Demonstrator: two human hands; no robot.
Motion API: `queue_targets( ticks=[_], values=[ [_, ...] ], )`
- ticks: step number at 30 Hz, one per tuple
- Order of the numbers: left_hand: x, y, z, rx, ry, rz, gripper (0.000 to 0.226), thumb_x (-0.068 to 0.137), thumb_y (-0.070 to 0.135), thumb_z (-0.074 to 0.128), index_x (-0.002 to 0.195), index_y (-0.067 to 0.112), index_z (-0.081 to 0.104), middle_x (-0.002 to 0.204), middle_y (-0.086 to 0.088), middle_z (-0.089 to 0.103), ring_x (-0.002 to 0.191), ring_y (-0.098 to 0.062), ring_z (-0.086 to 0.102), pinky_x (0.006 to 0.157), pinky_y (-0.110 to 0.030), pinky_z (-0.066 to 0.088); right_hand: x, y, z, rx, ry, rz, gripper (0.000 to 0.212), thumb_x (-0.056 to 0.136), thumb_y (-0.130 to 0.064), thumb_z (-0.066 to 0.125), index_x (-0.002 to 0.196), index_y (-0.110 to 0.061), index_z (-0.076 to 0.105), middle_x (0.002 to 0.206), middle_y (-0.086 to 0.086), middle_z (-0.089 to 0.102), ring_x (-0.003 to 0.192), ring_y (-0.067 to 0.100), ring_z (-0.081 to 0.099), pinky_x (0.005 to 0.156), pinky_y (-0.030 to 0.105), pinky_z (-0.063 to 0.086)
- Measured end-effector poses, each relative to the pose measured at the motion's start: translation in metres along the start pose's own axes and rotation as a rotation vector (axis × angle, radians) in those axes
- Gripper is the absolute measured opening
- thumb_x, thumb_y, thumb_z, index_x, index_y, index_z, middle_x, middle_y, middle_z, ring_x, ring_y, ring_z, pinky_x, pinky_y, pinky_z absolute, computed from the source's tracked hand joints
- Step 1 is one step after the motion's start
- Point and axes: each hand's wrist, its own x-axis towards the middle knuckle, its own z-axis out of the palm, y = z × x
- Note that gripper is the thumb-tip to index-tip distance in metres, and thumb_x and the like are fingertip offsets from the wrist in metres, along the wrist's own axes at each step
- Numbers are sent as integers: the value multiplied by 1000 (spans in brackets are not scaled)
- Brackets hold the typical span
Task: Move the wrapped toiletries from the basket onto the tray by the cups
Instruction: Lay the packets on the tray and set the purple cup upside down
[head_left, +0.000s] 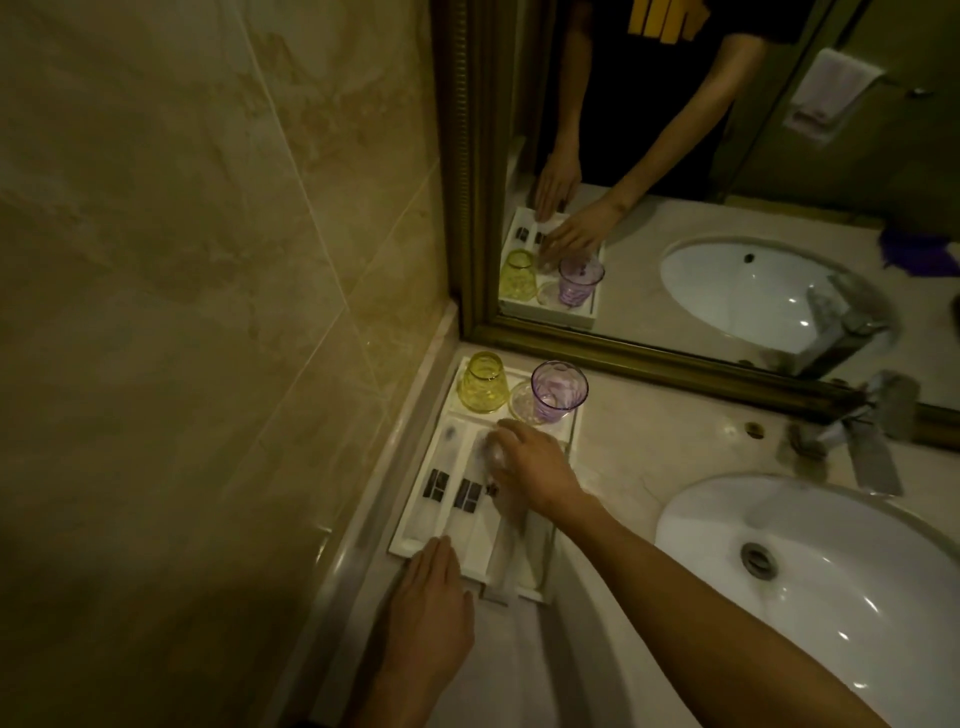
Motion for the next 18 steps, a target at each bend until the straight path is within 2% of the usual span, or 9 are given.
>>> queue_targets(
  ticks=[3, 5, 7, 8, 10, 12, 15, 18],
  values=[
    [1, 2, -1, -47, 22, 47, 62, 100, 39, 33, 156, 14, 23, 164, -5, 24, 150, -17, 21, 123, -31, 14, -14, 15, -18, -3, 135, 200, 30, 87, -22, 65, 116, -14, 65, 117, 11, 66, 100, 35, 65, 78, 38, 51],
    [0, 11, -3, -119, 48, 67, 57, 99, 39, 37, 151, 18, 35, 157, -5, 40, 143, -17, 37, 117, -30, 29, -24, 23, -21, 47, 105, 383, 20, 87, -22, 62, 105, -13, 66, 106, 12, 70, 94, 37, 67, 74, 38, 52],
    [4, 26, -7, -180, 77, 67, 52, 94, 48, 37, 140, 25, 45, 135, 0, 58, 120, -15, 54, 98, -29, 46, -34, 27, -20, 160, 49, 551, 20, 88, -25, 60, 98, -12, 70, 101, 15, 73, 92, 38, 68, 73, 37, 54],
    [7, 36, -11, -171, 81, 62, 50, 92, 53, 38, 134, 28, 45, 124, 3, 59, 110, -15, 56, 88, -30, 48, -39, 29, -18, 205, 34, 600, 22, 89, -27, 59, 97, -11, 71, 100, 17, 73, 92, 38, 68, 73, 36, 53],
    [14, 53, -17, -166, 38, 29, 53, 88, 56, 48, 132, 28, 40, 120, 2, 54, 107, -17, 54, 82, -32, 47, -50, 30, -14, 261, 23, 643, 26, 90, -31, 58, 96, -11, 73, 98, 17, 74, 91, 36, 69, 72, 35, 53],
    [21, 65, -18, -172, -29, -15, 62, 90, 47, 57, 142, 23, 33, 129, -1, 51, 115, -19, 52, 89, -32, 46, -59, 30, -12, 291, 20, 658, 26, 92, -32, 58, 94, -12, 74, 95, 14, 75, 89, 33, 70, 70, 33, 51],
    [23, 73, -20, -173, -11, -67, 56, 93, 21, 55, 144, 20, 32, 130, -2, 52, 117, -19, 52, 89, -30, 46, -68, 32, -12, 301, 14, 658, 26, 93, -33, 58, 95, -13, 74, 94, 11, 76, 91, 31, 70, 67, 29, 45],
    [23, 72, -25, -293, 10, -137, 50, 92, 10, 51, 139, 20, 38, 125, -3, 57, 112, -20, 58, 84, -28, 48, -71, 31, -15, 365, 13, 666, 25, 93, -30, 58, 91, -12, 74, 87, 10, 77, 85, 28, 71, 69, 32, 51]
  ],
)
